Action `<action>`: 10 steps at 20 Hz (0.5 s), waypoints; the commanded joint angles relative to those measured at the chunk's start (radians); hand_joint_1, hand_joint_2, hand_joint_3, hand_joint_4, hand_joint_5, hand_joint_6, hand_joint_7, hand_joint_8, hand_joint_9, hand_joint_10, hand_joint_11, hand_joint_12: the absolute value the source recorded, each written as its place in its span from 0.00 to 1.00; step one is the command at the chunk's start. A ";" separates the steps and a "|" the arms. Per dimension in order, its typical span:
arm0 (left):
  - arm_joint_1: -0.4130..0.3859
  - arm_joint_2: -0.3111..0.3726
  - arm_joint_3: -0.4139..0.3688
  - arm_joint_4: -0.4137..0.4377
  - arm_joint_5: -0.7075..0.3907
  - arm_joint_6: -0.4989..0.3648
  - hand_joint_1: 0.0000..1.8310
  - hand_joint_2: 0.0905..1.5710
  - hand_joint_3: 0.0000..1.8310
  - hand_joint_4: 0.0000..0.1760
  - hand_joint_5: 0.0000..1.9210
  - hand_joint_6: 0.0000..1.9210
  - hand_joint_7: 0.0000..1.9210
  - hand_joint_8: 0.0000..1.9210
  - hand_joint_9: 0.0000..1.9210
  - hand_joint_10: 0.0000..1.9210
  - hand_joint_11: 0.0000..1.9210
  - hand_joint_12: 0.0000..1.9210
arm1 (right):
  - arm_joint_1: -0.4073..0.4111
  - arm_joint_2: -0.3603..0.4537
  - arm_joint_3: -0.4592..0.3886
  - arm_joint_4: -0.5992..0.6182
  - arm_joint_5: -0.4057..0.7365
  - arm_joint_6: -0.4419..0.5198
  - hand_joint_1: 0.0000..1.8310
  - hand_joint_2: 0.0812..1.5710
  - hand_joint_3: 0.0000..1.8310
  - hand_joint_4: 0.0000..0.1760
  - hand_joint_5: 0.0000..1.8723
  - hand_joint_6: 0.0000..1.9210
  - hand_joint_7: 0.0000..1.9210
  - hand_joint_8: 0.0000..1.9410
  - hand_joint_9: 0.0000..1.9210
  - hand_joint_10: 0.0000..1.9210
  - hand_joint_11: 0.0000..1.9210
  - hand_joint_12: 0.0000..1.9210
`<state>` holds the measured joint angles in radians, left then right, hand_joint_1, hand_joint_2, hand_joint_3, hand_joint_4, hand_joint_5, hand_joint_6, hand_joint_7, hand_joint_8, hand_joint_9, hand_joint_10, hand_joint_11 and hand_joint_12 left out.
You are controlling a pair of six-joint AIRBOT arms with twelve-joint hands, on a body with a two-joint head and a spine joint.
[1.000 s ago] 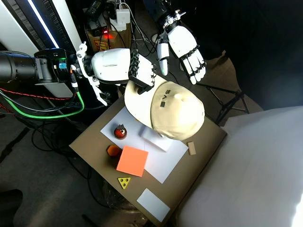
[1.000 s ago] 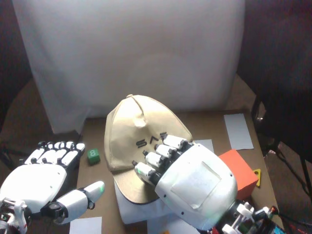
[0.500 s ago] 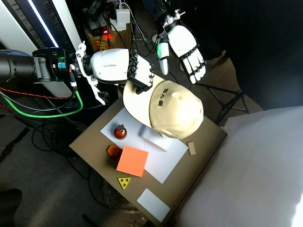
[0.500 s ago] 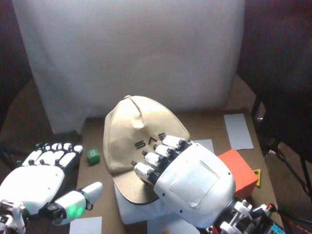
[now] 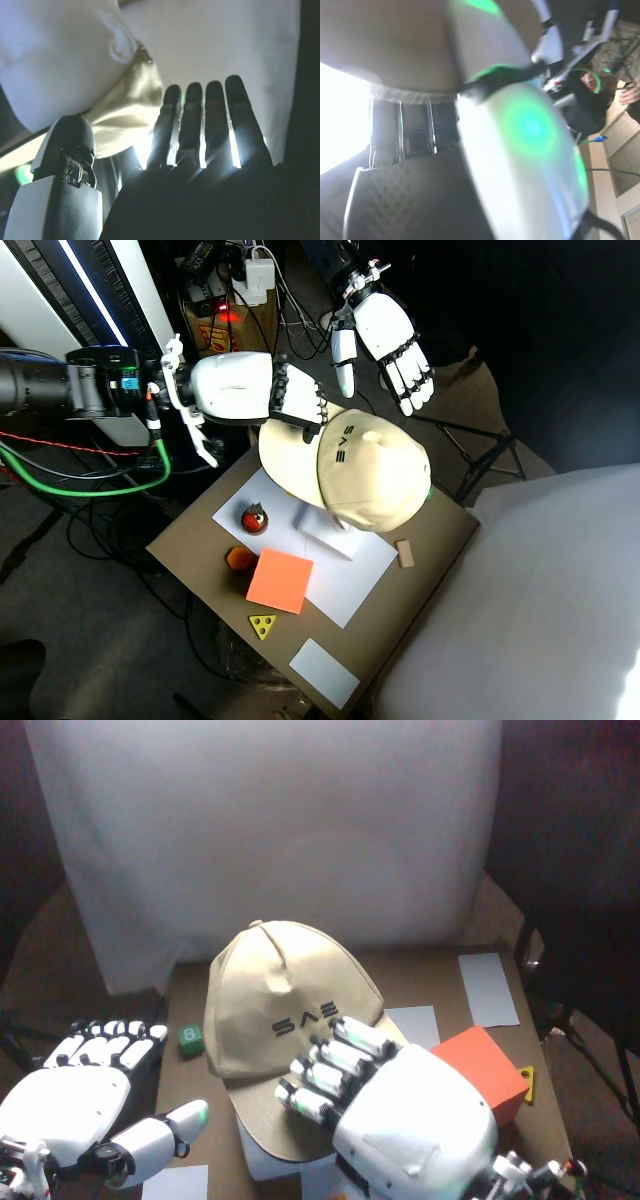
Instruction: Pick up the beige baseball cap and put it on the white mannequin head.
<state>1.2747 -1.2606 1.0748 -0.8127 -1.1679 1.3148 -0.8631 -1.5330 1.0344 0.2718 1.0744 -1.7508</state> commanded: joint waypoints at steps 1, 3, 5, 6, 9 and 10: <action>-0.005 0.006 0.003 0.028 -0.110 -0.003 0.00 0.75 0.00 0.00 0.08 0.00 0.06 0.00 0.04 0.00 0.00 0.19 | 0.002 0.005 -0.012 -0.060 0.102 -0.004 0.55 0.68 0.00 0.00 0.32 0.00 0.33 0.00 0.28 0.06 0.11 0.65; -0.005 0.006 0.003 0.026 -0.114 -0.003 0.00 0.75 0.00 0.00 0.08 0.00 0.06 0.00 0.04 0.00 0.00 0.20 | -0.012 0.011 -0.023 -0.058 0.105 -0.006 0.51 0.67 0.00 0.00 0.28 0.00 0.29 0.00 0.27 0.02 0.07 0.62; -0.002 0.005 0.002 0.025 -0.114 -0.003 0.00 0.75 0.00 0.00 0.08 0.00 0.06 0.00 0.04 0.00 0.00 0.20 | -0.027 0.017 -0.037 -0.013 0.081 -0.007 0.46 0.65 0.00 0.00 0.21 0.00 0.22 0.00 0.21 0.00 0.00 0.58; -0.001 0.005 0.002 0.025 -0.114 -0.003 0.00 0.75 0.00 0.00 0.09 0.00 0.06 0.00 0.04 0.00 0.00 0.19 | -0.030 0.019 -0.039 0.002 0.065 -0.008 0.43 0.65 0.00 0.00 0.19 0.00 0.19 0.00 0.19 0.00 0.00 0.54; 0.004 0.005 -0.003 0.021 -0.118 -0.003 0.00 0.75 0.00 0.00 0.09 0.00 0.06 0.00 0.04 0.00 0.00 0.19 | -0.057 0.029 -0.053 0.058 0.002 -0.007 0.33 0.63 0.00 0.24 0.10 0.00 0.10 0.00 0.10 0.00 0.00 0.37; 0.004 0.005 -0.003 0.020 -0.120 -0.003 0.00 0.74 0.00 0.00 0.09 0.00 0.06 0.00 0.04 0.00 0.00 0.19 | -0.062 0.032 -0.057 0.062 -0.008 -0.007 0.30 0.62 0.00 0.26 0.09 0.00 0.08 0.00 0.07 0.00 0.00 0.31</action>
<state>1.2808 -1.2606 1.0706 -0.8246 -1.1751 1.3148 -0.9272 -1.5005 0.9840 0.3813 0.9943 -1.7557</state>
